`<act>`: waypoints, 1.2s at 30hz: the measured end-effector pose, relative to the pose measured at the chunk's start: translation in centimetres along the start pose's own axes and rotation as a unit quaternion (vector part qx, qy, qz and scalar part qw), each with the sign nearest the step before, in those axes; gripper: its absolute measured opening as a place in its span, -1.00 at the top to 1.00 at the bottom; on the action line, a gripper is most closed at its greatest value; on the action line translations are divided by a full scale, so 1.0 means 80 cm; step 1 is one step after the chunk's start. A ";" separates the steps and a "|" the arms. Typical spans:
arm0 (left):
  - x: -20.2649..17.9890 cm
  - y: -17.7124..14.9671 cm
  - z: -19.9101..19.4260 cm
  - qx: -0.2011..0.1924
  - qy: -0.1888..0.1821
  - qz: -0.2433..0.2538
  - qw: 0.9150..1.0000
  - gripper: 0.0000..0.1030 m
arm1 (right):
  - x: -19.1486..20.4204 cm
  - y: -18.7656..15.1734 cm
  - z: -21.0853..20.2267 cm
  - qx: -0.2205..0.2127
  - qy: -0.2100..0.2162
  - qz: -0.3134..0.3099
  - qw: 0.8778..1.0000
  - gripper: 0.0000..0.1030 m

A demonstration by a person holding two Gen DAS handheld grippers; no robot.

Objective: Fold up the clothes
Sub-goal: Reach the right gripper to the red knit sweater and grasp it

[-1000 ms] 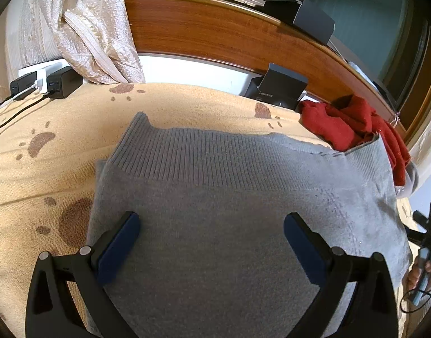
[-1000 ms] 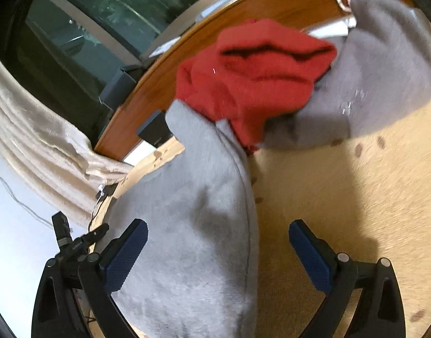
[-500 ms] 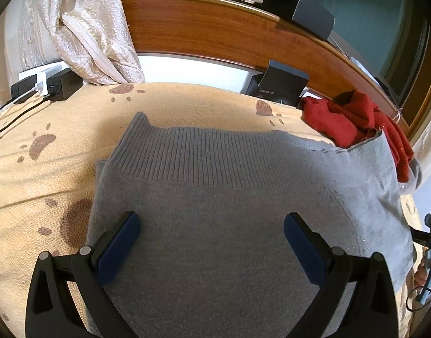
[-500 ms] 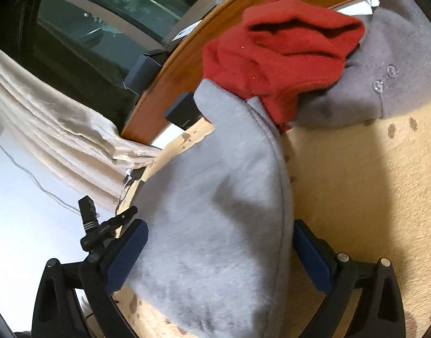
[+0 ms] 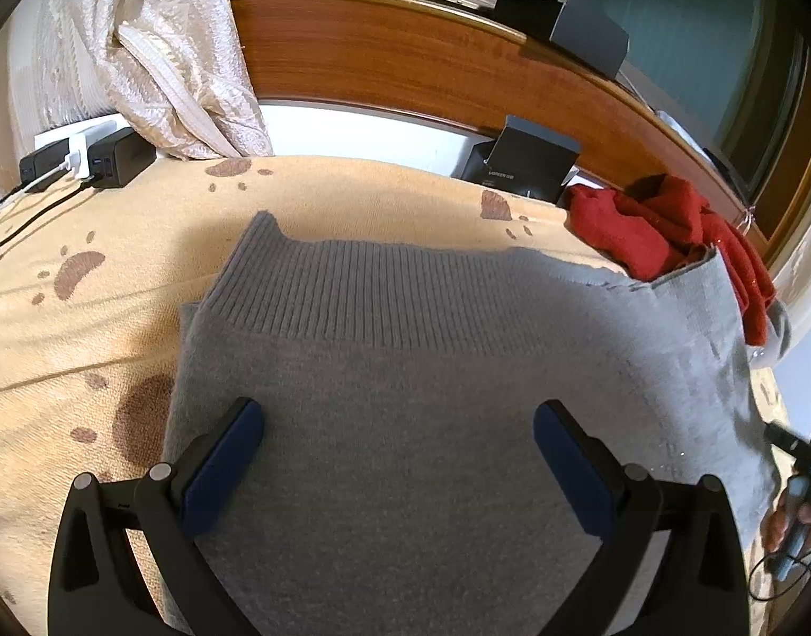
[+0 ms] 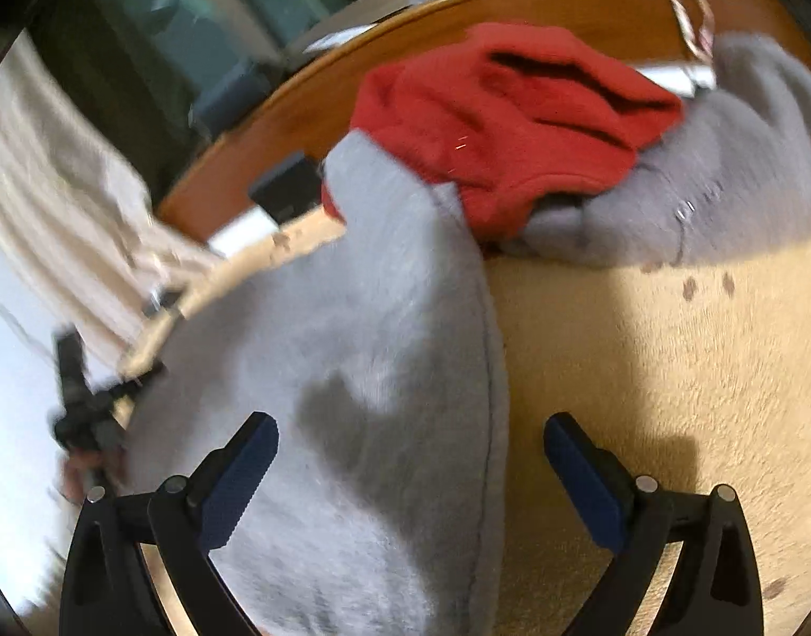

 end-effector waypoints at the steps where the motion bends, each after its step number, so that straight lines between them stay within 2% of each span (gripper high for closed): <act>1: 0.001 0.002 -0.002 0.003 0.001 -0.005 1.000 -0.99 | 0.003 -0.002 0.002 0.003 -0.007 -0.016 1.000 -0.99; 3: 0.006 0.009 -0.011 0.005 0.008 -0.017 1.000 -0.99 | 0.002 -0.002 0.003 0.001 -0.010 -0.019 1.000 -0.99; 5: 0.013 0.022 -0.026 -0.013 0.024 -0.020 0.999 -0.99 | -0.004 0.003 0.001 -0.008 -0.013 0.003 1.000 -0.99; 8: 0.029 0.036 -0.036 -0.023 0.045 -0.039 0.998 -0.99 | -0.013 0.022 -0.018 -0.045 -0.035 0.030 0.998 -0.99; 10: 0.032 0.040 -0.034 -0.020 0.036 -0.061 0.997 -0.99 | 0.004 0.045 -0.042 -0.091 -0.012 0.023 0.996 -0.99; 12: 0.032 0.042 -0.026 -0.014 0.027 -0.080 0.996 -0.99 | 0.028 0.068 -0.059 -0.118 0.037 0.018 0.992 -0.99; 14: 0.028 0.039 -0.015 -0.007 0.016 -0.100 0.995 -0.99 | 0.044 0.086 -0.055 -0.112 0.071 0.016 0.991 -0.99; 18: 0.023 0.024 0.008 0.001 0.004 -0.132 0.991 -0.99 | 0.029 0.114 -0.004 -0.067 0.074 0.068 0.993 -0.99; 22: 0.017 0.020 0.010 -0.016 0.015 -0.098 0.995 -0.99 | 0.044 0.145 0.032 -0.073 0.089 0.082 0.990 -0.99; 25: 0.016 0.018 0.012 -0.023 0.025 -0.083 0.996 -0.99 | 0.074 0.168 0.057 -0.073 0.125 0.076 0.987 -0.99; 28: 0.017 0.017 0.012 -0.026 0.028 -0.078 0.996 -0.99 | 0.114 0.176 0.108 -0.034 0.144 0.051 0.988 -0.99; 30: 0.018 0.017 0.011 -0.028 0.024 -0.081 0.996 -0.99 | 0.134 0.177 0.155 0.003 0.130 0.030 0.991 -0.99; 36: 0.022 0.018 0.006 -0.042 -0.006 -0.109 0.993 -0.99 | 0.097 0.173 0.190 0.030 0.036 0.002 0.999 -0.99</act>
Point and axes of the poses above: each gripper's, at about its wrist camera, not at the fingertips, and z roughly the way its jaws point, x to its left, y to its top, the point moved 9 cm from there along z, roughly the way its jaws point, and after that the axes turned 11 degrees about -x, right-handed, at the moved point
